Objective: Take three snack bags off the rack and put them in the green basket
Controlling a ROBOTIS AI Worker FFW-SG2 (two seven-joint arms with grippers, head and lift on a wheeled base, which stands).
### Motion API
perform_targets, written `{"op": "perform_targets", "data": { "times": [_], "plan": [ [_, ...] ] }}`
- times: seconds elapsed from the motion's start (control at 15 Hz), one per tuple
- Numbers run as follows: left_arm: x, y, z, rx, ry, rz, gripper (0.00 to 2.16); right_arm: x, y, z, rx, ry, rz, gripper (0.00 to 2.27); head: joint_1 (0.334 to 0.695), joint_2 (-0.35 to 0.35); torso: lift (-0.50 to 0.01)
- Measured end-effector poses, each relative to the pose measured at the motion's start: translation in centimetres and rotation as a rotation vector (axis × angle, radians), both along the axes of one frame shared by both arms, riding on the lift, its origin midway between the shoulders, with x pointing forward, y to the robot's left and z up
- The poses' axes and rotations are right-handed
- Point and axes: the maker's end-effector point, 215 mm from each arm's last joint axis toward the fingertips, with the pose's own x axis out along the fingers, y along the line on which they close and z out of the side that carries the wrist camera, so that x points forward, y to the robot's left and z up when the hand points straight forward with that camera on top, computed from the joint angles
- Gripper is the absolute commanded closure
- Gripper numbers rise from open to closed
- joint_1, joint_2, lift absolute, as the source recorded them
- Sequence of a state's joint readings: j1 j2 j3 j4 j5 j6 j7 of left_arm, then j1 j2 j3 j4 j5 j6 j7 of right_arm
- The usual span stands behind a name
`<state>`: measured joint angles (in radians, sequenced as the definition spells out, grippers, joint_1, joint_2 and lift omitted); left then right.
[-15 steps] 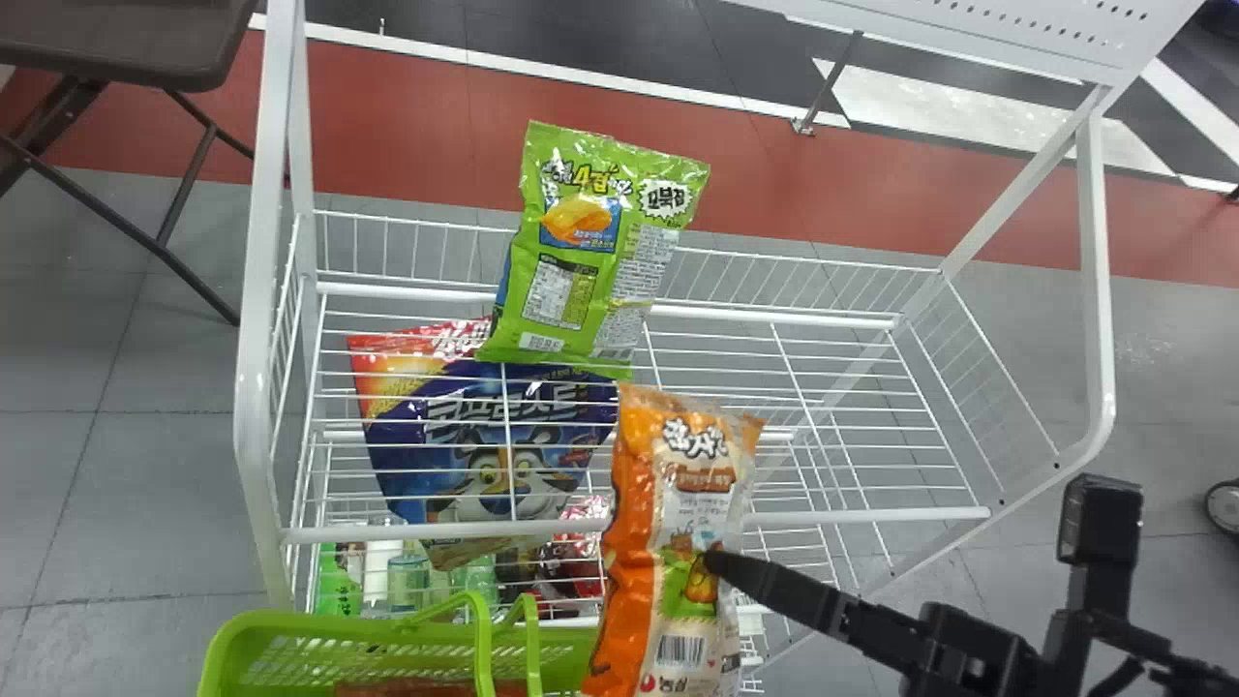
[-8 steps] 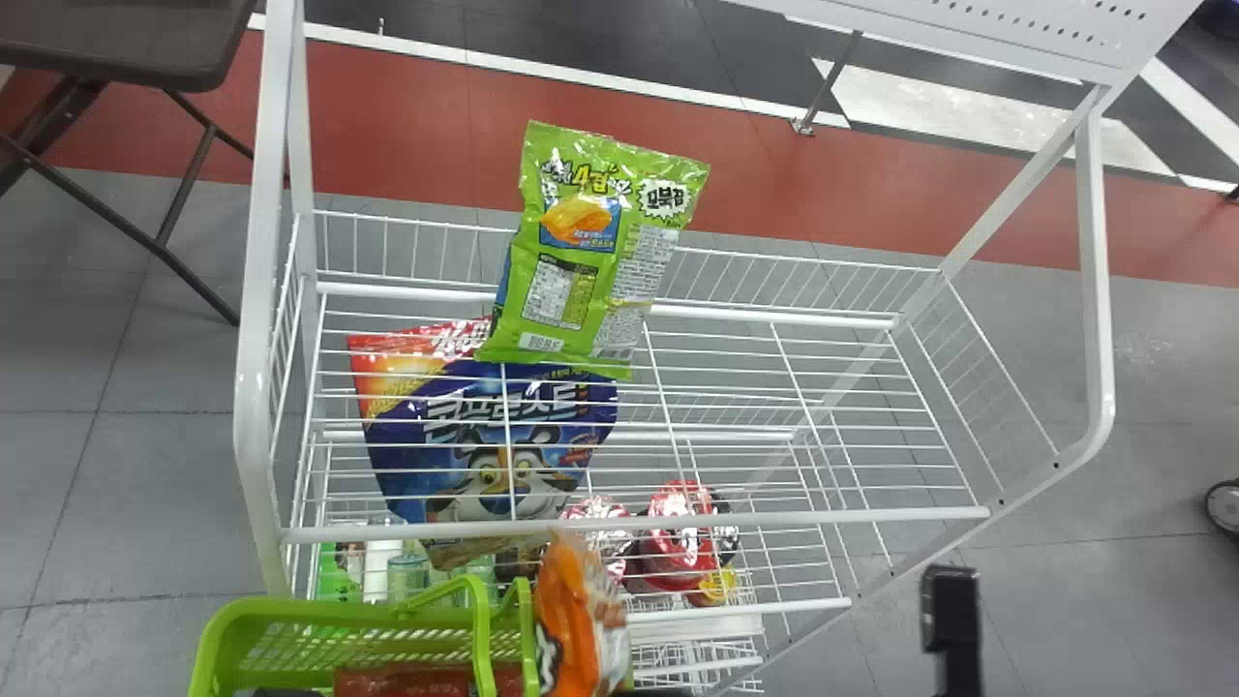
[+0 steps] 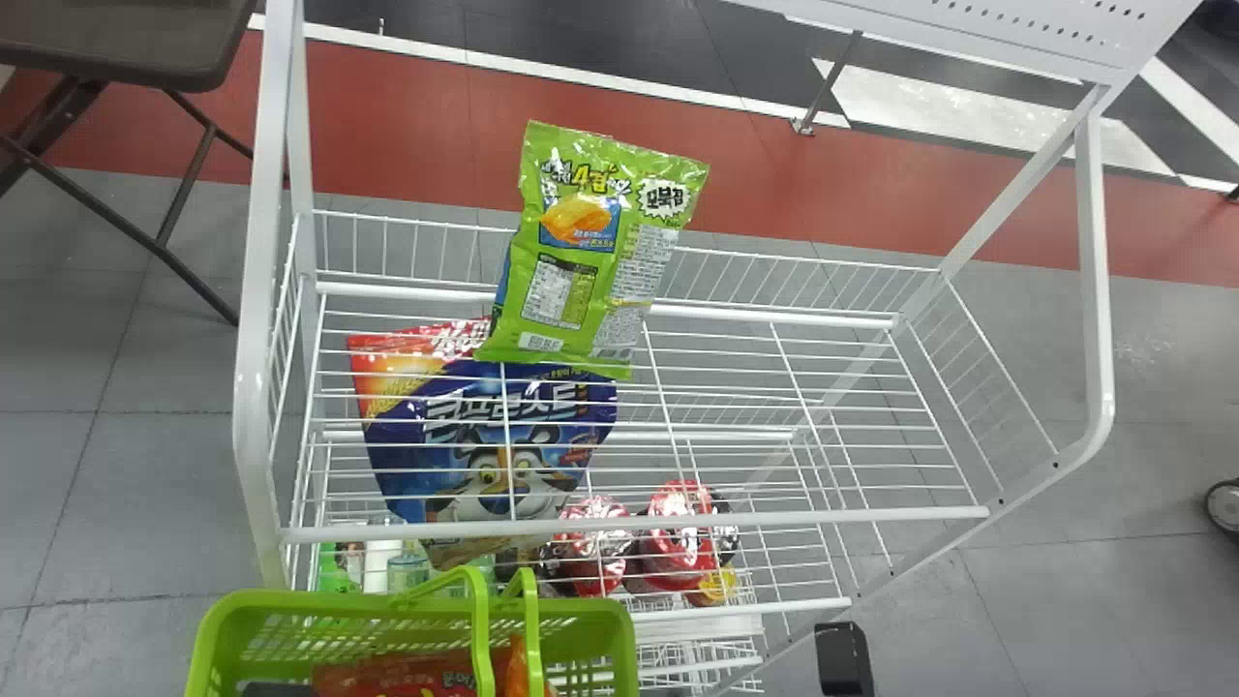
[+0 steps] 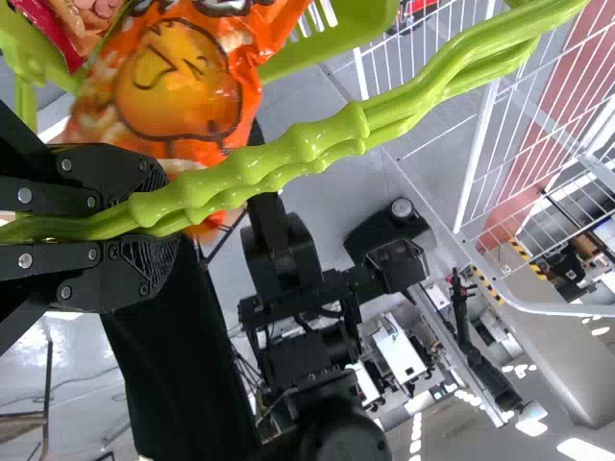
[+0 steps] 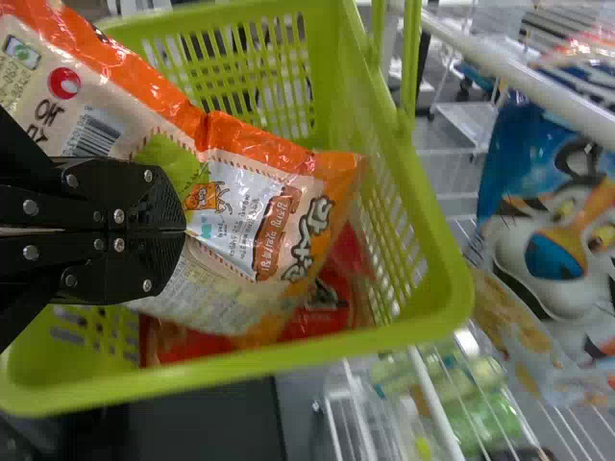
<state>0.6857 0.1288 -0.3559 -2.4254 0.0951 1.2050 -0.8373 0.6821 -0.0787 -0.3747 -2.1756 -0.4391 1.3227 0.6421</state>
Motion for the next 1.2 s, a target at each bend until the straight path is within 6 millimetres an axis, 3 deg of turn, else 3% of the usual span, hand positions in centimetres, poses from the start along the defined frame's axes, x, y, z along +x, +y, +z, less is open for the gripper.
{"op": "perform_targets", "data": {
  "times": [0.13,0.33,0.4,0.47,0.53,0.67,0.93,1.2],
  "plan": [
    [0.0,0.0,0.0,0.000,0.000,0.001,1.54,2.5,-0.8,-0.3,-0.067,-0.115,-0.008,2.24,0.695,-0.350,-0.026],
    [0.0,-0.1,0.0,0.000,-0.001,0.002,1.54,5.3,0.5,0.7,-0.064,-0.273,-0.001,2.17,0.695,-0.350,-0.026],
    [0.1,-0.1,0.0,0.000,0.000,0.002,1.54,5.4,1.5,0.7,-0.046,-0.288,0.014,1.86,0.695,-0.350,-0.026],
    [0.1,-0.1,-0.1,0.002,0.000,0.003,1.54,5.0,2.7,0.7,-0.026,-0.287,0.036,1.02,0.695,-0.350,-0.026],
    [0.1,0.0,-0.1,0.002,0.000,0.003,1.54,4.6,3.6,0.8,-0.001,-0.281,0.058,0.00,0.695,-0.350,-0.026],
    [0.3,0.0,-0.2,0.005,-0.001,0.005,1.54,4.3,4.2,1.4,0.030,-0.278,0.077,0.00,0.695,-0.350,-0.026],
    [0.4,0.1,-0.4,0.010,0.000,0.008,1.54,4.9,2.4,3.2,0.047,-0.279,0.038,0.06,0.695,-0.350,-0.026],
    [0.4,0.1,-0.6,0.016,0.003,0.013,1.54,6.2,1.0,7.5,0.172,-0.324,-0.010,0.06,0.695,-0.350,-0.026]
  ]
}}
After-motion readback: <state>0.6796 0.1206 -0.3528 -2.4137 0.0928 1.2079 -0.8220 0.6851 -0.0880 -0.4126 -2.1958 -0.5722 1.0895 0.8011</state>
